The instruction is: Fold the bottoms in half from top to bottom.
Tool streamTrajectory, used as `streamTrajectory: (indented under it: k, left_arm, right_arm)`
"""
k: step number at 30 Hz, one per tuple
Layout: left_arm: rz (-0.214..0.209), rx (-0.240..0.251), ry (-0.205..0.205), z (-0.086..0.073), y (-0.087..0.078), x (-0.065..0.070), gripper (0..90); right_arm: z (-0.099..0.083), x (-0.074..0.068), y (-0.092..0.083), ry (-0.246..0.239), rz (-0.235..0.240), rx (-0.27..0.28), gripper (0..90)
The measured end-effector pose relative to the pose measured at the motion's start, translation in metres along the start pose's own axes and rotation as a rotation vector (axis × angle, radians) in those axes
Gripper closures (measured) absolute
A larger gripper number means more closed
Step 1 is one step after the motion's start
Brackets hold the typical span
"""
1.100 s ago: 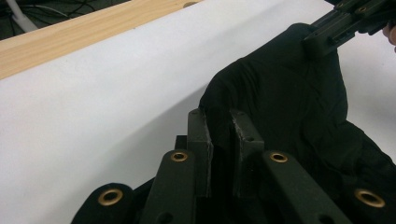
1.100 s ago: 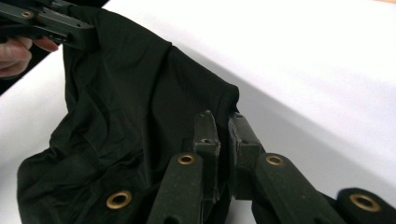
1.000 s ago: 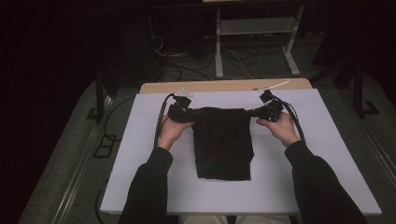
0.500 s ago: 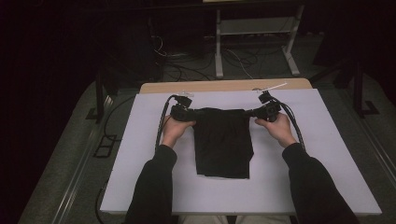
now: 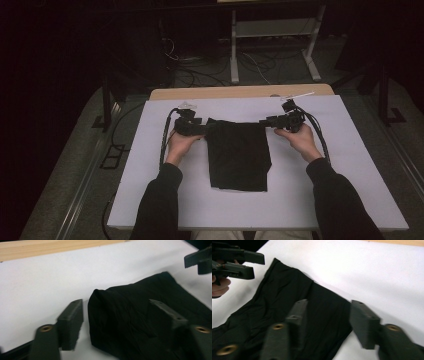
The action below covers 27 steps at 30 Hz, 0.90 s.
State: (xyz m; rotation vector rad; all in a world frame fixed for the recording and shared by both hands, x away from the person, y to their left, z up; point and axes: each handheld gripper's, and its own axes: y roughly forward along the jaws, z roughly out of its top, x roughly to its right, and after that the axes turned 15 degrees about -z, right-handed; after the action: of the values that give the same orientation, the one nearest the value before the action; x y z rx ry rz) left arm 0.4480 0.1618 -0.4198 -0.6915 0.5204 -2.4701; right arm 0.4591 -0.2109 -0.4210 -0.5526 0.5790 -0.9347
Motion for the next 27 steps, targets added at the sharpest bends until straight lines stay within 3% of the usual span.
streamTrajectory:
  k: [3,7,10,15,18,22,24,27]
  left_arm:
    - [-0.002,0.016,-0.011,-0.002,-0.008,0.001,13.4]
    - [-0.015,0.043,-0.028,-0.002,-0.019,0.006,6.2]
    - [-0.02,0.057,-0.015,-0.004,-0.024,0.011,2.6]
    - [-0.035,0.072,-0.008,-0.012,-0.031,0.017,0.0]
    - [-0.037,0.071,-0.002,-0.018,-0.036,0.022,0.0]
    - [-0.052,0.087,0.022,-0.027,-0.044,0.033,0.0]
    - [-0.066,0.11,0.024,-0.03,-0.048,0.038,0.0]
    - [-0.071,0.108,0.047,-0.033,-0.052,0.048,0.0]
  right_arm:
    - [-0.002,-0.001,-0.01,0.003,-0.006,0.023,31.9]
    - [-0.005,-0.002,-0.023,-0.002,-0.008,0.048,15.2]
    - [-0.008,-0.003,-0.033,-0.009,-0.013,0.05,0.6]
    - [-0.018,-0.006,-0.046,-0.016,-0.029,0.047,0.0]
    - [-0.026,-0.008,-0.054,-0.009,-0.015,0.061,0.0]
    - [-0.04,-0.009,-0.064,-0.007,0.002,0.075,0.0]
    - [-0.045,-0.01,-0.067,-0.014,-0.001,0.073,0.0]
    - [-0.051,-0.011,-0.073,-0.014,-0.011,0.074,0.0]
